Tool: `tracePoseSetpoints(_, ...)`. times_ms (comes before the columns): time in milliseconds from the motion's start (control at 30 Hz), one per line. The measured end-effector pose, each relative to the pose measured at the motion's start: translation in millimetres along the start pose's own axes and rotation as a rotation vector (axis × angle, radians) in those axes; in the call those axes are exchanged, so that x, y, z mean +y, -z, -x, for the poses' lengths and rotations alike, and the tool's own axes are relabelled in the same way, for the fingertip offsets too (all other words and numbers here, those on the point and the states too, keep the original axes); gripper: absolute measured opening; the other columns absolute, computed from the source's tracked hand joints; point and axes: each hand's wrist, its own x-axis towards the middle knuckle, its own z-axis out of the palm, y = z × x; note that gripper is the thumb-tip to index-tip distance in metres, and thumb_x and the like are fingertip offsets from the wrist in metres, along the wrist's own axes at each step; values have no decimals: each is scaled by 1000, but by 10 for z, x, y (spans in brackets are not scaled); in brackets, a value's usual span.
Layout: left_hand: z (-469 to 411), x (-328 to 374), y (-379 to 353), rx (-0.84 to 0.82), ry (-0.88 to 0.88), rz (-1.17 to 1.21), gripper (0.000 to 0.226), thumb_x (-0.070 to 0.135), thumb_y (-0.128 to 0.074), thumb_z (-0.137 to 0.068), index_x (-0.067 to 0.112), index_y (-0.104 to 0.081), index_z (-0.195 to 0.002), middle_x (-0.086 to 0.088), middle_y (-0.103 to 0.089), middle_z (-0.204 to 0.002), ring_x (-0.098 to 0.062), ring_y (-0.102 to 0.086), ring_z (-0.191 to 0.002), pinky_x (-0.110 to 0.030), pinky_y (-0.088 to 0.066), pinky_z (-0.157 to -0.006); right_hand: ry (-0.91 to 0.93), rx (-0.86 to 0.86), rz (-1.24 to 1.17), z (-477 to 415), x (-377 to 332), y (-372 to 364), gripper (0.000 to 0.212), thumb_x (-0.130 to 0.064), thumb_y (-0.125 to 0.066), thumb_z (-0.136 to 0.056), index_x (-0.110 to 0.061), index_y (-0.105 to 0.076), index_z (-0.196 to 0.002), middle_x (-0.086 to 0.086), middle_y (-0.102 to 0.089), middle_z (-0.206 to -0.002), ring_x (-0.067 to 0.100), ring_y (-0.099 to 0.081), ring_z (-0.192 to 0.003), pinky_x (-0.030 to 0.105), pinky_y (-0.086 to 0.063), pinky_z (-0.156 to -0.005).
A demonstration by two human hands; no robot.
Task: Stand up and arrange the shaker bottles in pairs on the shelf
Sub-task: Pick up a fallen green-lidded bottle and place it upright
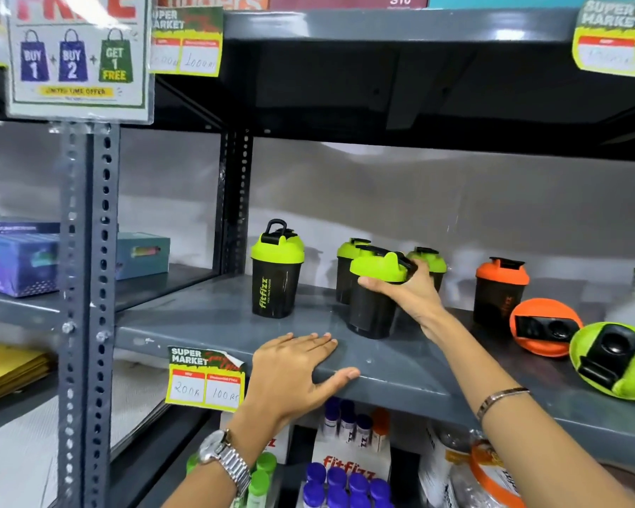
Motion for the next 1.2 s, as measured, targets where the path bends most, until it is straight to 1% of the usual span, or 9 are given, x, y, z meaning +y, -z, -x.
tracePoseSetpoints(133,-1,-2,0,-5,-3,-1,69,70,-26,-88,25,-78,-89,9,-74,-95,-5,-68,-91,-29,-53,-80,-39,-39,-45,-9,-23,-104,103,-23,-85,-62,-8,-21,-141,0,-48,-128,16,-46,-111,25,-35,-92)
tracePoseSetpoints(200,-4,-5,2,-13,-10,-9,64,69,-31,-86,24,-77,-90,9,-74,-95,-5,-68,-92,-29,-53,-80,-89,-101,-93,-30,-10,-146,107,-24,-85,-59,-7,-19,-141,6,-49,-135,18,-47,-112,28,-35,-92)
tracePoseSetpoints(300,0,-12,11,-24,-9,-15,64,69,-32,-85,24,-77,-91,8,-74,-96,-6,-68,-92,-29,-52,-81,-118,-89,41,-6,11,-265,111,-36,-87,-56,-2,-20,-138,11,-42,-142,25,-42,-128,33,-36,-100)
tracePoseSetpoints(433,-1,-11,21,-36,-6,-8,73,71,-21,-88,24,-77,-92,9,-74,-97,-5,-68,-94,-28,-51,-82,-160,-107,-11,-4,-6,-317,73,-21,-80,-63,-7,-32,-116,11,-53,-127,22,-51,-108,31,-40,-87)
tracePoseSetpoints(567,-5,-10,23,-28,-9,-8,73,71,-20,-88,25,-77,-91,9,-74,-96,-4,-68,-93,-27,-51,-82,-154,-202,7,-12,54,-360,99,-33,-88,-43,-10,-38,-125,3,-60,-121,18,-56,-109,30,-43,-88)
tracePoseSetpoints(700,1,-10,13,-15,-11,-4,72,71,-22,-88,24,-77,-91,9,-74,-96,-5,-68,-94,-27,-51,-82,-125,-149,86,-12,107,-374,87,-29,-86,-46,-14,-39,-117,4,-62,-115,21,-58,-108,34,-47,-91)
tracePoseSetpoints(933,4,-16,4,-15,-11,-2,72,71,-22,-88,24,-77,-91,8,-74,-96,-6,-68,-93,-28,-51,-82,-118,-175,141,-66,229,-365,110,-39,-88,-24,-16,-43,-122,2,-65,-111,20,-61,-104,39,-51,-94)
tracePoseSetpoints(1133,3,-15,4,-12,-10,-15,72,71,-22,-88,25,-77,-91,9,-74,-96,-6,-68,-94,-28,-51,-82,-140,-219,138,-87,246,-370,103,-34,-84,-29,-13,-41,-120,6,-65,-111,22,-62,-105,42,-51,-94)
tracePoseSetpoints(1200,10,-11,3,-12,-11,-16,72,71,-22,-89,25,-77,-91,9,-74,-96,-5,-68,-94,-28,-51,-83,-156,-244,142,26,170,-331,101,-32,-86,-39,-10,-37,-125,7,-63,-117,23,-60,-110,39,-49,-96)
